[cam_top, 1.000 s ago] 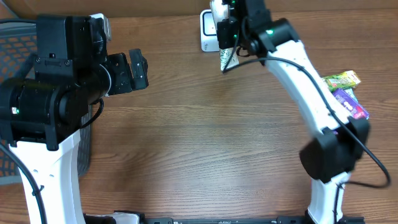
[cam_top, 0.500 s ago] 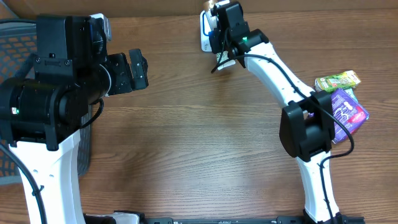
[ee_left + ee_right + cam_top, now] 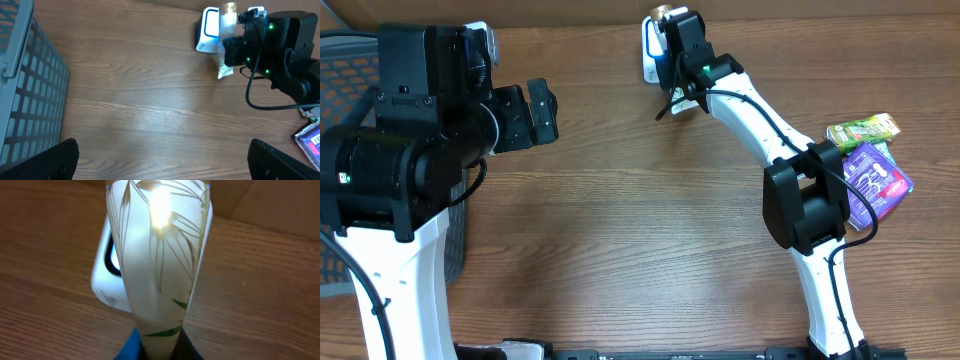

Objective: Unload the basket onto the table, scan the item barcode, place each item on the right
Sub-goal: 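Hold the cream tube cap-first up against the white scanner, then carry the cream tube right and drop it beside the green carton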

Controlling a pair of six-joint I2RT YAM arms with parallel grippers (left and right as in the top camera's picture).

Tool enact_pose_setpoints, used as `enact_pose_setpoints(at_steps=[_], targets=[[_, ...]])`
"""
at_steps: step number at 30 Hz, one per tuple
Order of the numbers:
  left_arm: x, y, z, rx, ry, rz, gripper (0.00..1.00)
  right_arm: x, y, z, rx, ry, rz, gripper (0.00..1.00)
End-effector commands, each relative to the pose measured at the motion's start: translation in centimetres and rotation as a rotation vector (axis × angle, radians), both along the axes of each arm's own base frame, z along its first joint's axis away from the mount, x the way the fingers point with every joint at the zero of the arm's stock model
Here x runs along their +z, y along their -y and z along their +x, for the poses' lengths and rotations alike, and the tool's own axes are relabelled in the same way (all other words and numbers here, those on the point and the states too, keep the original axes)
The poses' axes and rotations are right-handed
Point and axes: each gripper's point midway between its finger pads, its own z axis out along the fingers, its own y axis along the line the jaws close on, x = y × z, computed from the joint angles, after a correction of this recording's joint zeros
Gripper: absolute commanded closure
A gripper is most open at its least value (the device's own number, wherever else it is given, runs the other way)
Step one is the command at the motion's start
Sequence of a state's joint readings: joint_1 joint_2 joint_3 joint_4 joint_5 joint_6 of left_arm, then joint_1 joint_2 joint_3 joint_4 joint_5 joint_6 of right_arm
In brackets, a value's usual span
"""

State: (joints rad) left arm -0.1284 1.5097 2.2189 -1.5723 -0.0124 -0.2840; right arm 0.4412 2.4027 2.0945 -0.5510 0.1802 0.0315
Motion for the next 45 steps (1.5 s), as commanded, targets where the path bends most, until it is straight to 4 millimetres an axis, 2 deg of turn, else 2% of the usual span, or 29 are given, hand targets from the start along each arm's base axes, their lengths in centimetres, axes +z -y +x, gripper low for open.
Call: enact_pose_setpoints(at_steps=[1, 2, 6, 9, 11, 14, 17, 19, 22, 27, 31, 33, 35, 40, 45], targets=[[0.1, -0.2, 0.2, -0.004, 0.004, 0.014, 0.00, 6.9, -0.1, 0.0, -0.018, 0.098, 0.013, 0.96], [0.1, -0.2, 0.2, -0.004, 0.004, 0.014, 0.00, 8.3, 0.0, -0.6, -0.023, 0.097, 0.022, 0.97], [0.1, -0.2, 0.2, -0.004, 0.004, 0.014, 0.00, 15.8, 0.9, -4.2, -0.053, 0.100, 0.132, 0.96], [0.1, -0.2, 0.2, -0.004, 0.004, 0.014, 0.00, 21.3, 3.1, -7.2, -0.119, 0.116, 0.213, 0.96], [0.1, -0.2, 0.2, -0.004, 0.004, 0.014, 0.00, 24.2, 4.8, -9.3, -0.152, 0.126, 0.247, 0.96], [0.1, -0.2, 0.2, -0.004, 0.004, 0.014, 0.00, 27.2, 8.3, -12.7, -0.236, 0.109, 0.293, 0.96], [0.1, -0.2, 0.2, -0.004, 0.004, 0.014, 0.00, 28.1, 12.6, -15.4, -0.352, 0.067, 0.302, 0.96], [0.1, -0.2, 0.2, -0.004, 0.004, 0.014, 0.00, 27.6, 15.6, -16.7, -0.449, 0.021, 0.302, 0.96], [0.1, -0.2, 0.2, -0.004, 0.004, 0.014, 0.00, 25.3, 20.8, -18.2, -0.659, -0.079, 0.310, 0.96], [0.1, -0.2, 0.2, -0.004, 0.004, 0.014, 0.00, 20.3, 28.7, -20.7, -1.020, -0.234, 0.342, 0.96], [0.1, -0.2, 0.2, -0.004, 0.004, 0.014, 0.00, 16.1, 33.2, -22.5, -1.274, -0.314, 0.390, 0.96], [0.1, -0.2, 0.2, -0.004, 0.004, 0.014, 0.00, 13.9, 34.7, -22.9, -1.346, -0.338, 0.398, 0.96], [0.1, -0.2, 0.2, -0.004, 0.004, 0.014, 0.00, 11.6, 35.4, -22.3, -1.372, -0.344, 0.434, 0.96], [0.1, -0.2, 0.2, -0.004, 0.004, 0.014, 0.00, 6.2, 35.5, -19.3, -1.337, -0.280, 0.495, 0.96], [0.1, -0.2, 0.2, -0.004, 0.004, 0.014, 0.00, 2.4, 35.4, -17.9, -1.328, -0.209, 0.540, 0.96]])
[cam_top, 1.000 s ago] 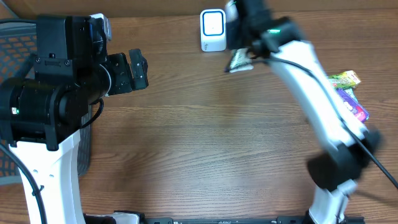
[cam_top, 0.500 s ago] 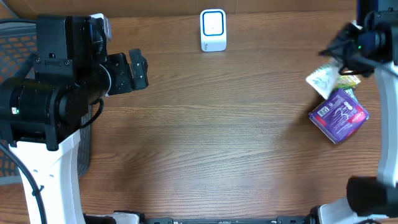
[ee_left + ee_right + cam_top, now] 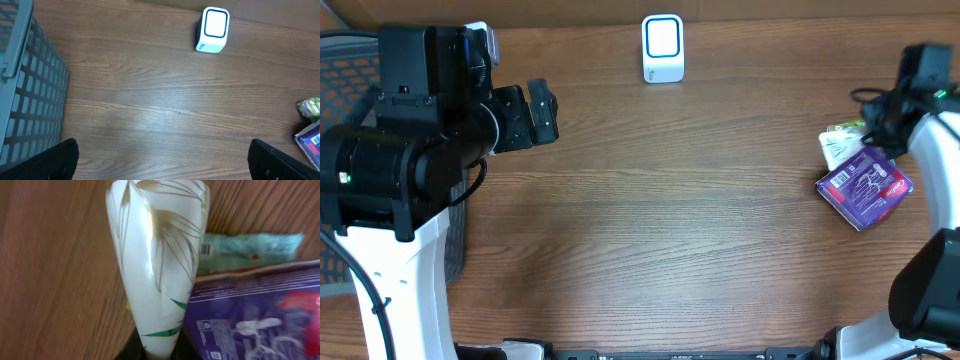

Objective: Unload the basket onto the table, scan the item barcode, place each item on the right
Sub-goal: 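Carry the cream tube right and drop it beside the green carton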

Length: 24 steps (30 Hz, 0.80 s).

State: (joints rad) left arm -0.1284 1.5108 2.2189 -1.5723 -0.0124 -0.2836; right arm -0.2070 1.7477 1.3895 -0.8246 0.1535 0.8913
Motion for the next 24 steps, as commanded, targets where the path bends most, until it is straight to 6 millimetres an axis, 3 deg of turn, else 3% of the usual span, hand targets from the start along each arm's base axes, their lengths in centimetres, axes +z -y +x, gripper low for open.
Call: enact_pose_setpoints(at_steps=[1, 5, 7, 14, 19, 24], targets=[[0.1, -0.2, 0.2, -0.004, 0.005, 0.013, 0.00, -0.6, -0.1, 0.1, -0.023, 0.050, 0.000, 0.96], [0.1, -0.2, 0.2, -0.004, 0.005, 0.014, 0.00, -1.3, 0.8, -0.5, -0.048, 0.036, -0.022, 0.89], [0.1, -0.2, 0.2, -0.004, 0.005, 0.014, 0.00, -1.4, 1.1, -0.7, -0.051, 0.031, -0.022, 0.76], [0.1, -0.2, 0.2, -0.004, 0.005, 0.013, 0.00, -0.5, 0.8, -0.7, -0.041, 0.041, 0.003, 0.65], [0.1, -0.2, 0.2, -0.004, 0.005, 0.014, 0.00, 3.9, 0.2, 0.0, 0.035, 0.127, -0.004, 0.66], [0.1, -0.2, 0.2, -0.004, 0.005, 0.013, 0.00, 11.6, -2.6, -0.1, 0.309, 0.275, -0.044, 0.62]])
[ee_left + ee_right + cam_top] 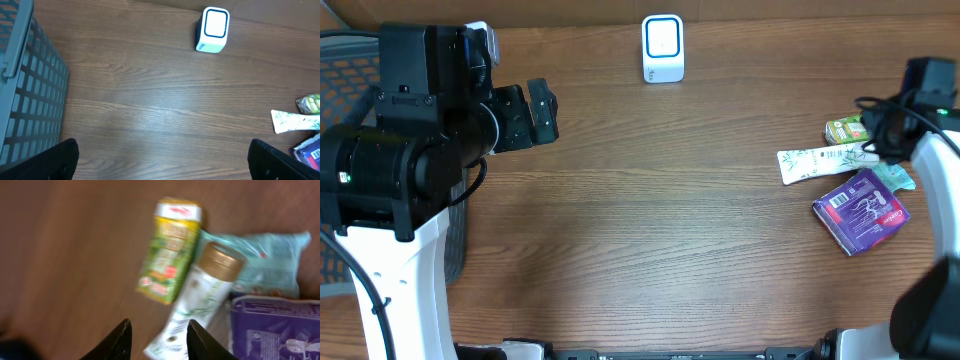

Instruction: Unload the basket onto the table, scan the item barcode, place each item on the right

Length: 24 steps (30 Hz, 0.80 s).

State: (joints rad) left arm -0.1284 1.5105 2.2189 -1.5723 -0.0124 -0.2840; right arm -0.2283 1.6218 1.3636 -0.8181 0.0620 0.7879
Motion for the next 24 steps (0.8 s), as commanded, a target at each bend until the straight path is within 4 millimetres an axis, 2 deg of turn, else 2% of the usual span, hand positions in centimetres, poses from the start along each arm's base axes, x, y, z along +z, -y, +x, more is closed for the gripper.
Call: enact_pose_setpoints(at_steps=[1, 3, 6, 13, 18, 22, 24], targets=[[0.1, -0.2, 0.2, -0.004, 0.005, 0.014, 0.00, 9.1, -2.6, 0.1, 0.255, 0.209, -0.055, 0.60], [0.1, -0.2, 0.2, -0.004, 0.005, 0.014, 0.00, 12.1, -4.8, -1.1, 0.404, 0.276, -0.068, 0.52], [0.1, -0.2, 0.2, -0.004, 0.005, 0.014, 0.00, 15.4, -7.7, -4.2, 0.591, 0.342, -0.102, 0.33], [0.1, -0.2, 0.2, -0.004, 0.005, 0.014, 0.00, 18.5, -10.3, -13.9, 0.663, 0.351, -0.152, 0.00], [0.1, -0.2, 0.2, -0.004, 0.005, 0.014, 0.00, 18.6, -11.4, -19.4, 0.662, 0.338, -0.141, 0.00], [0.1, -0.2, 0.2, -0.004, 0.005, 0.014, 0.00, 17.1, -12.5, -23.5, 0.670, 0.266, -0.084, 0.00], [0.1, -0.2, 0.2, -0.004, 0.005, 0.014, 0.00, 16.2, -12.8, -24.9, 0.670, 0.218, -0.056, 0.00]])
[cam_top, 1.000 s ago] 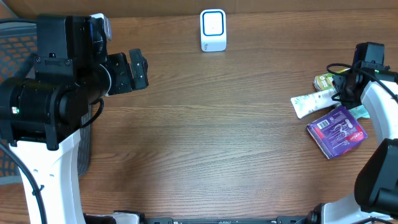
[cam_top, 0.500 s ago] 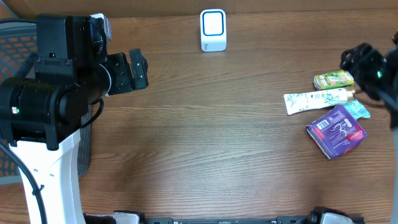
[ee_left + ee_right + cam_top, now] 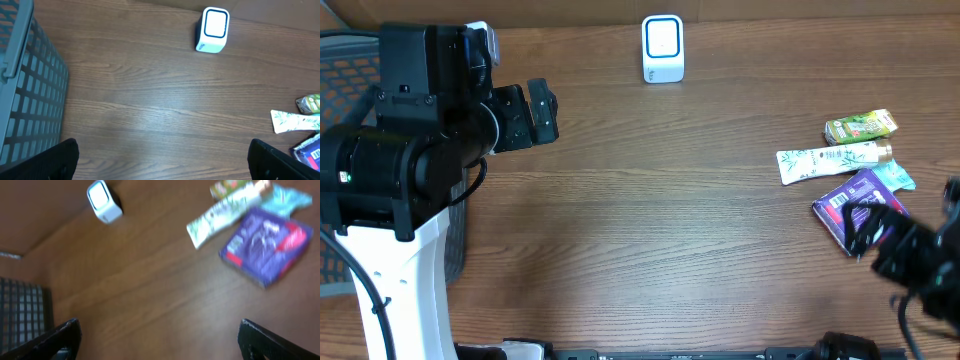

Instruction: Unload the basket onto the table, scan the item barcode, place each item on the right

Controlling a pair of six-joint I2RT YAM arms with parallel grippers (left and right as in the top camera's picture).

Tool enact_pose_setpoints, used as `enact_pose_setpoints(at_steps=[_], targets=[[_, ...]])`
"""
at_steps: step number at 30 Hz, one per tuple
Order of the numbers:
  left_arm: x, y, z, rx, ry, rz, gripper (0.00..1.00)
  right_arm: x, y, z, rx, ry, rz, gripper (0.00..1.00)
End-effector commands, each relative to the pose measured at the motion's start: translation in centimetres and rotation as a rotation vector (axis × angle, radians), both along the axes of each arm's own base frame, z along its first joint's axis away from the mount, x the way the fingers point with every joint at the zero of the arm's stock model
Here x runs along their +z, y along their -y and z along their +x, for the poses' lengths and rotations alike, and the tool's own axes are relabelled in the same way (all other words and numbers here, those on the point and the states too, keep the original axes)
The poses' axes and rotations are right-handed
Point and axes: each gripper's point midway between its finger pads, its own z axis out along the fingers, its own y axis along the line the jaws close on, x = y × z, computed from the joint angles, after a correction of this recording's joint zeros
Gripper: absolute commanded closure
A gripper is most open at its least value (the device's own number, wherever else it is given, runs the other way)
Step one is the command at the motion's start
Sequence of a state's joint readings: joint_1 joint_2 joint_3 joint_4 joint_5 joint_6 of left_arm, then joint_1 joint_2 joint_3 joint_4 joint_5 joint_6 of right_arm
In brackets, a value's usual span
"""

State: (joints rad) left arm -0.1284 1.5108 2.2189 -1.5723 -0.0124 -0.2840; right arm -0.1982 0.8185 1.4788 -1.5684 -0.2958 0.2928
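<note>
The white scanner [image 3: 663, 48] with a blue-rimmed window stands at the table's far edge, also seen from the left wrist [image 3: 214, 30] and the right wrist [image 3: 104, 201]. The white leaf-printed tube [image 3: 830, 158] with a gold cap lies flat at the right, left of the packets [image 3: 222, 216]. My right gripper [image 3: 159, 335] is open and empty, high above the table at the near right corner [image 3: 876, 232], away from the tube. My left gripper [image 3: 162, 155] hangs open and empty at the far left [image 3: 542, 112].
A green carton [image 3: 860, 126], a teal packet [image 3: 897, 176] and a purple packet [image 3: 860, 210] lie beside the tube. A grey mesh basket [image 3: 30, 90] stands at the left edge. Bare wood stretches between the scanner and the items.
My right gripper was open just above the tube by the packets. Now it is drawn back to the near right corner, high over the table. The tube lies where it was.
My right gripper first held the tube upright in front of the scanner. Then it held the tube over the packets at the right. After that the tube lay on the table with the gripper open above it. Now the arm is withdrawn.
</note>
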Motion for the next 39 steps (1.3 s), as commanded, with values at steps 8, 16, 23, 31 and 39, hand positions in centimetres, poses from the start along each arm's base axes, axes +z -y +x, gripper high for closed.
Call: enact_pose_setpoints(at_steps=[8, 16, 23, 31, 39], targets=[[0.1, -0.2, 0.2, -0.004, 0.005, 0.014, 0.00, -1.5, -0.5, -2.4, 0.027, -0.100, -0.005, 0.00], [0.1, -0.2, 0.2, -0.004, 0.005, 0.014, 0.00, -0.8, 0.9, -1.3, -0.014, -0.047, -0.071, 0.00], [0.1, -0.2, 0.2, -0.004, 0.005, 0.014, 0.00, 0.4, 1.3, 0.4, 0.027, 0.044, -0.134, 0.00], [0.1, -0.2, 0.2, -0.004, 0.005, 0.014, 0.00, 2.2, 1.7, 3.7, 0.085, 0.330, -0.268, 0.00], [0.1, -0.2, 0.2, -0.004, 0.005, 0.014, 0.00, -0.8, 0.8, 6.7, 0.118, 0.654, -0.327, 0.00]])
